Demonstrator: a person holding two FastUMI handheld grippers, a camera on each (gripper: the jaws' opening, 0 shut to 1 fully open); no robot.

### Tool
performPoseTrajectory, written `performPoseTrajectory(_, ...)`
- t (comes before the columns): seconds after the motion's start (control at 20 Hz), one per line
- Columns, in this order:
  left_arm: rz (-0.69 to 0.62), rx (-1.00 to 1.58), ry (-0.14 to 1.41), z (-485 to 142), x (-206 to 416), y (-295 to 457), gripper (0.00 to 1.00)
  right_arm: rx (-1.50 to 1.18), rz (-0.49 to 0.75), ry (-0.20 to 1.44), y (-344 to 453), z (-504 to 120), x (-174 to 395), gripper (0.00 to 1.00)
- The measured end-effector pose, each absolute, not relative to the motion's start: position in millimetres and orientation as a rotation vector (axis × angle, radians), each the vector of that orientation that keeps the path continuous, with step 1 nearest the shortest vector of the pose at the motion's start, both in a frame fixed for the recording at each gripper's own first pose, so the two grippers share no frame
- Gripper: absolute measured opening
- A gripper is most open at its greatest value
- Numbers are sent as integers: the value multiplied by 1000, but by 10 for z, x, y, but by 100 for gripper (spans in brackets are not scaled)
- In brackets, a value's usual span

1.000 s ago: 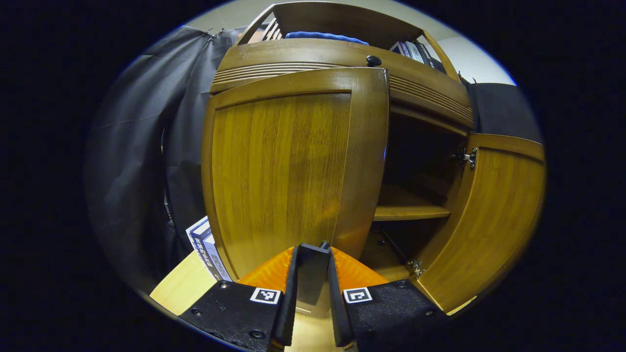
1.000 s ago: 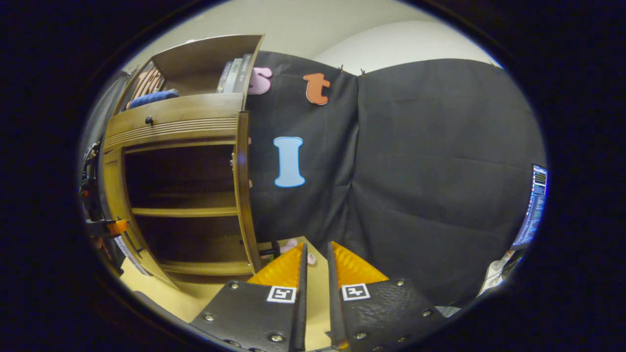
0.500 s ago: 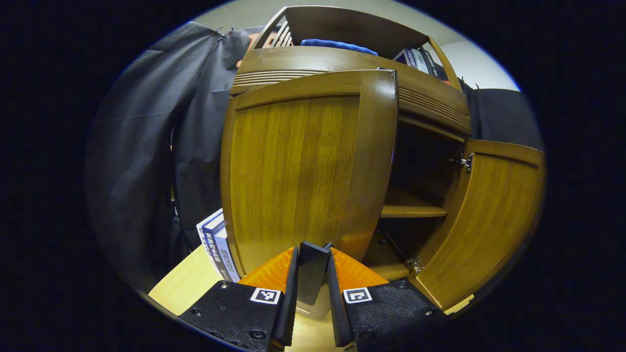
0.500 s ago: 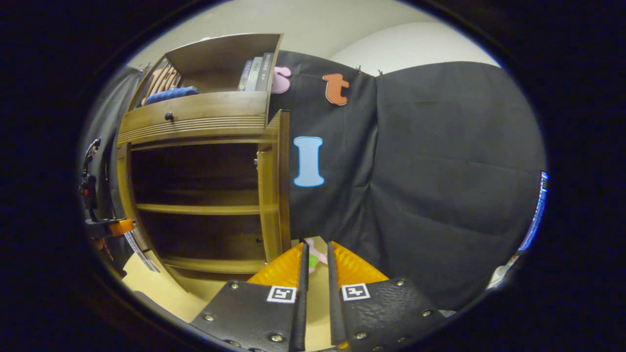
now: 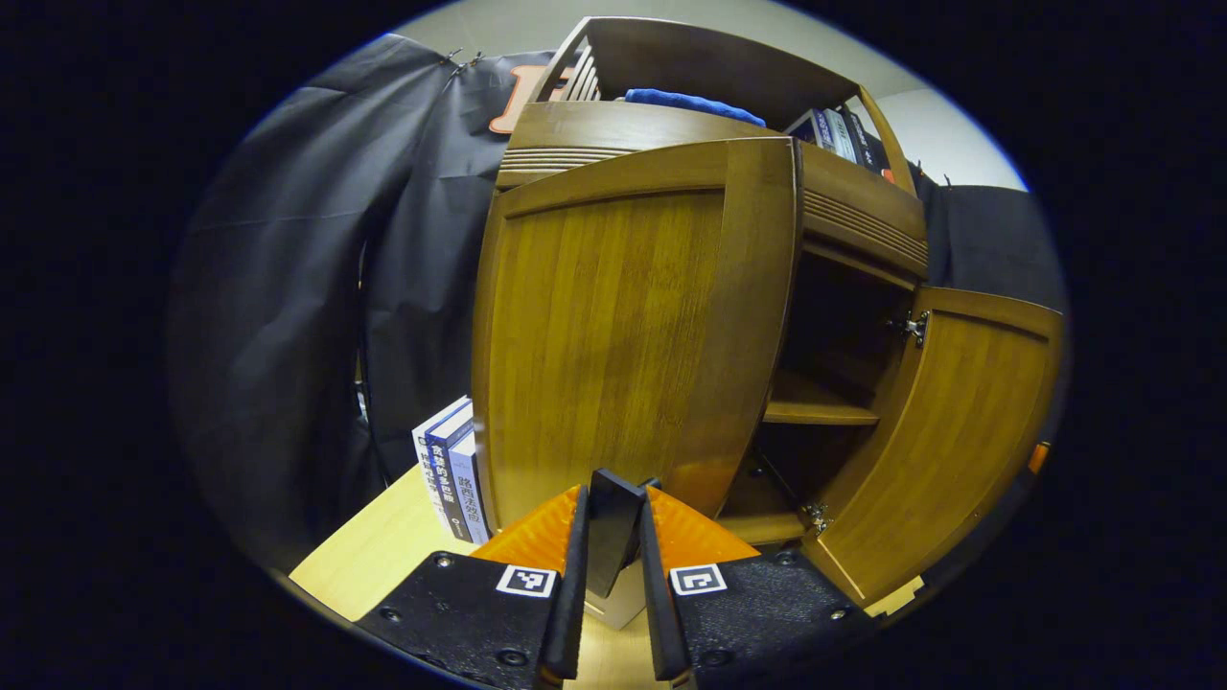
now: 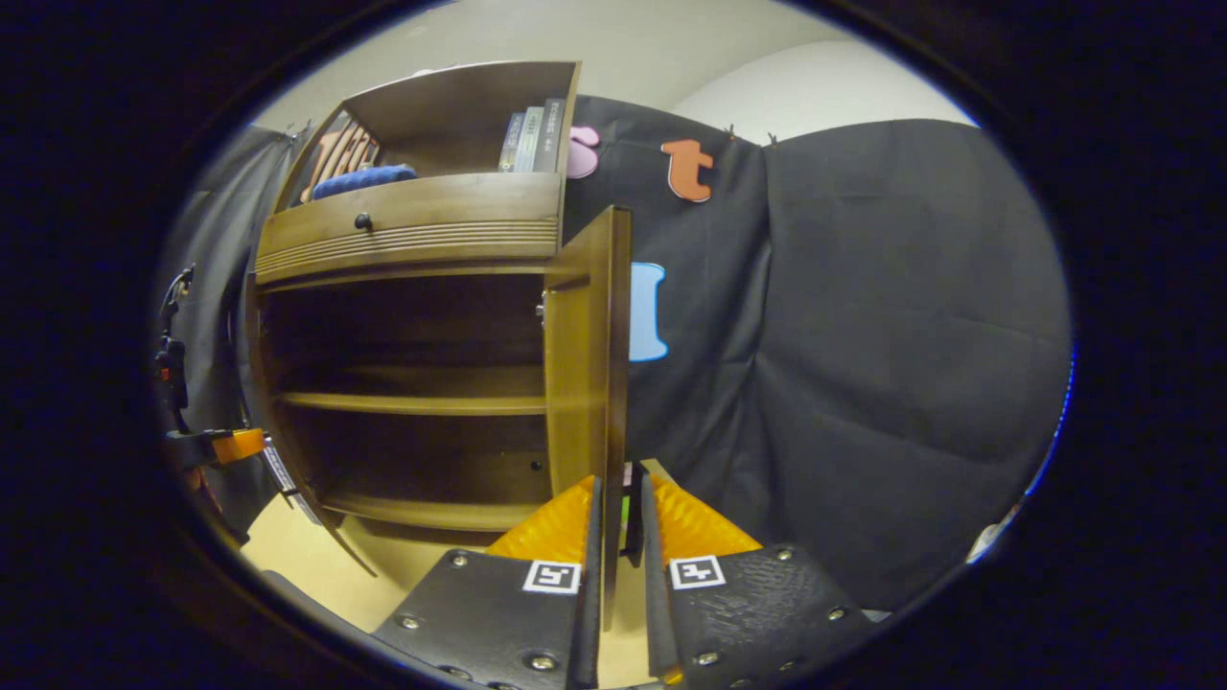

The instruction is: Open the right door of the double-door shoe cabinet with the right hand, and open the left door with the left hand.

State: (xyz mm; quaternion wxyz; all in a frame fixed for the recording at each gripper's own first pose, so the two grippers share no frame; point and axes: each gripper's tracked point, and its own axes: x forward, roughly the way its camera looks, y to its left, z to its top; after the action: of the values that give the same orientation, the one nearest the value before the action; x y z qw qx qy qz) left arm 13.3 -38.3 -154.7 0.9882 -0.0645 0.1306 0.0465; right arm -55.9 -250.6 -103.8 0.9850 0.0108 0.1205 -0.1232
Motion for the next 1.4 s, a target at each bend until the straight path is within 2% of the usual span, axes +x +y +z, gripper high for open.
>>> performPoseTrajectory(0.6,195,-126,265,-1487,-180,-102,13,31,-138,261,-2245,-1116,-390,20)
performPoseTrajectory(1.05,286,-80,259,-1441,-458,350,6,45,-51,280,-1986,-1204,-290,20)
performPoseTrajectory(1.15,308,-62,260,-1424,-531,490,0,45,-34,287,-1943,-1221,-269,20)
performPoseTrajectory(1.4,326,-47,254,-1408,-614,729,0,58,10,299,-1794,-1265,-212,20)
